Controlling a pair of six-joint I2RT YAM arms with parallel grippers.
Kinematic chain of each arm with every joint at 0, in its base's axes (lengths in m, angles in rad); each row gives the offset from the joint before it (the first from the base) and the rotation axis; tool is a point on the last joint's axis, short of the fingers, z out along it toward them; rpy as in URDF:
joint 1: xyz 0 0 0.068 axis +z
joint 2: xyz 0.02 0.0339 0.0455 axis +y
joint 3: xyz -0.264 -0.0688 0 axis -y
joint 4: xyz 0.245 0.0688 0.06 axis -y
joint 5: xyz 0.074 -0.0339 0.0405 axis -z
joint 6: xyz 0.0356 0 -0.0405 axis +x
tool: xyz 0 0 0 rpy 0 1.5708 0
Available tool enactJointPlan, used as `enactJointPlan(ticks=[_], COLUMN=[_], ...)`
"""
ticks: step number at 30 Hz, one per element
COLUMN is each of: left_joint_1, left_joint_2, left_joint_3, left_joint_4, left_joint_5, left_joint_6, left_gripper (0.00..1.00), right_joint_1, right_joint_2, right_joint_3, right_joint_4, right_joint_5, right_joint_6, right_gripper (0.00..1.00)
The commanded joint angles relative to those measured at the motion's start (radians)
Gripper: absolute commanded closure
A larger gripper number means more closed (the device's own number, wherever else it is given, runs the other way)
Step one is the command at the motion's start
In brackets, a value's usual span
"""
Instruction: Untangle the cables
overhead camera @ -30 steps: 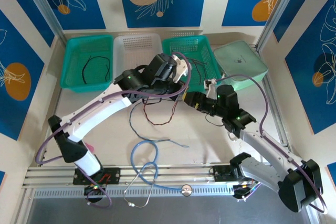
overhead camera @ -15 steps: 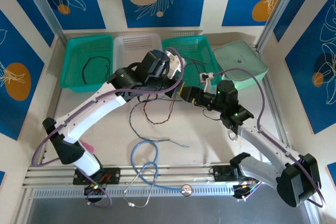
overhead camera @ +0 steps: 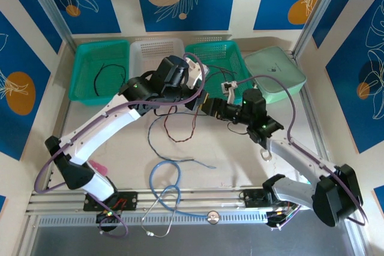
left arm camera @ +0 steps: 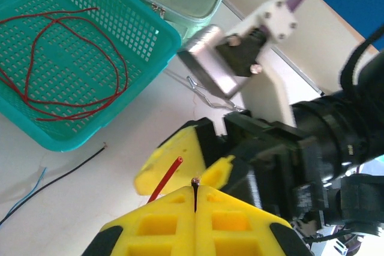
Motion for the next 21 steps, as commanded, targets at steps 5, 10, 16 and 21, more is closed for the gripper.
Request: enactJointPlan(ticks=[5,10,16,21], left_joint_1=[0.008,0.023,0.034,0.034], left_joint_2=[-0.040,-0.071,-0.083,-0.078], left_joint_3=[-0.028,-0.065,-0.085,-0.090], left_joint_4=[0.003,0.028,0.054,0.049], left_joint_5=[0.018,0.010,0.072,0.093], left_joint_6=[-0.018,-0.049,-0.046,-0.040], left_gripper=[1.00,1.00,0.71,0.46], right_joint_1=[0.011,0.022,0.024,0.016], right_joint_2=[0.064,0.005,-0.050,-0.050], right_joint_3=[0.086,0.087,0.092,0.099], right_joint_4=[0.042,-0.051,-0.126,-0.142], right_joint_5=[-0.063,0.022,0.083,0.068], right_joint_6=[0.023,-0.028,-0.061,-0.063], right_gripper=[1.00,1.00,1.00,1.00])
